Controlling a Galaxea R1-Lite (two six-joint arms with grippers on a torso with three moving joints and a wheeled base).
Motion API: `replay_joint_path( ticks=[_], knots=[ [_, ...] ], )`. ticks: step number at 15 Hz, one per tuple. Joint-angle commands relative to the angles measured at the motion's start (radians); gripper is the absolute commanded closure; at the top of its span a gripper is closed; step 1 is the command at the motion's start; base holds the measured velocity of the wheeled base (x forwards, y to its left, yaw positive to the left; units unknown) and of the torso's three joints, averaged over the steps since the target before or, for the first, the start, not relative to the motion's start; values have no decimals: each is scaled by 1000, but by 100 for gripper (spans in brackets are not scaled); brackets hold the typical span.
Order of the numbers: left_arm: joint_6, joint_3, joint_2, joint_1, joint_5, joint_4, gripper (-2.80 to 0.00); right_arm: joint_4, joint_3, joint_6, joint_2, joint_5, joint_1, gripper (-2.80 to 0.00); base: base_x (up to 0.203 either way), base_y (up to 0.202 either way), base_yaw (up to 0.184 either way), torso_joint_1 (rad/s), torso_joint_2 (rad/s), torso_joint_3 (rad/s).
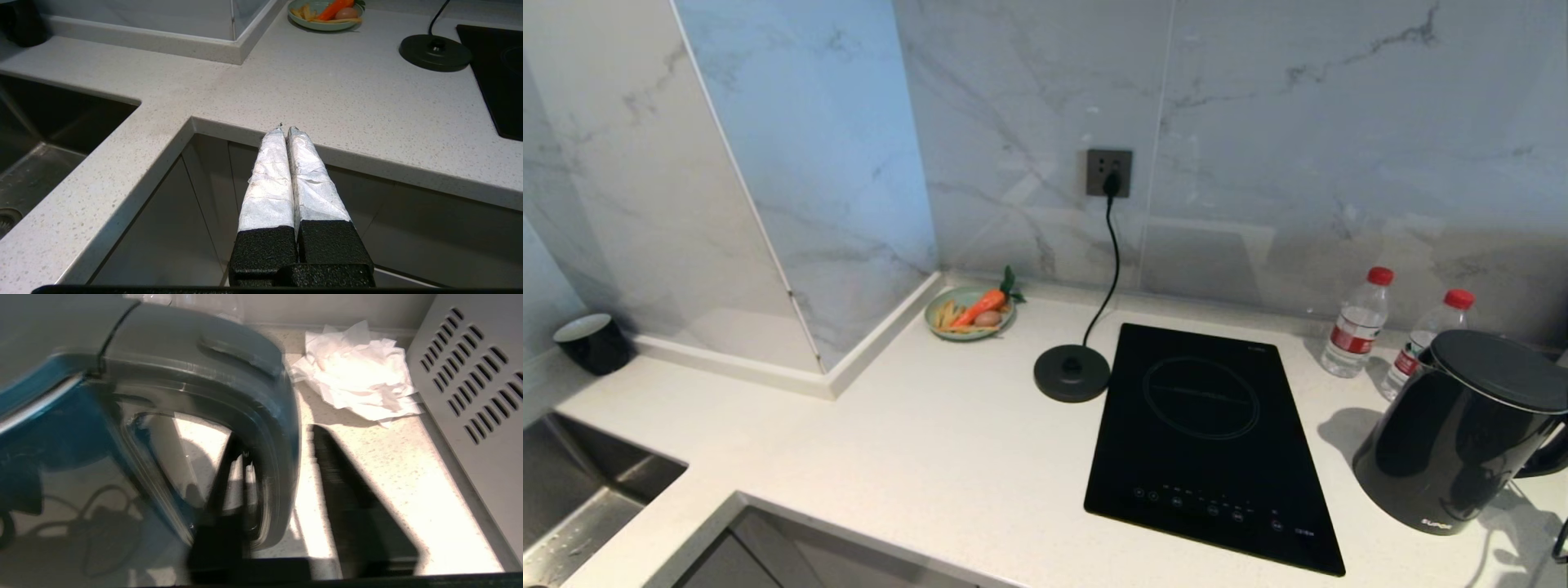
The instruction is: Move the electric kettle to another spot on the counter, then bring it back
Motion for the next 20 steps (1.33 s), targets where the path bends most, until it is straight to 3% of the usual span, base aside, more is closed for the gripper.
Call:
replay_joint_path(
  ticks=[1,20],
  knots=[
    [0,0,0,0,0,0,0,-12,1,0,-6,5,0,-280,0,0,0,0,0,0],
    [-1,0,0,0,0,0,0,-12,167,18,-153,38,-1,-280,0,0,0,0,0,0]
  ],
)
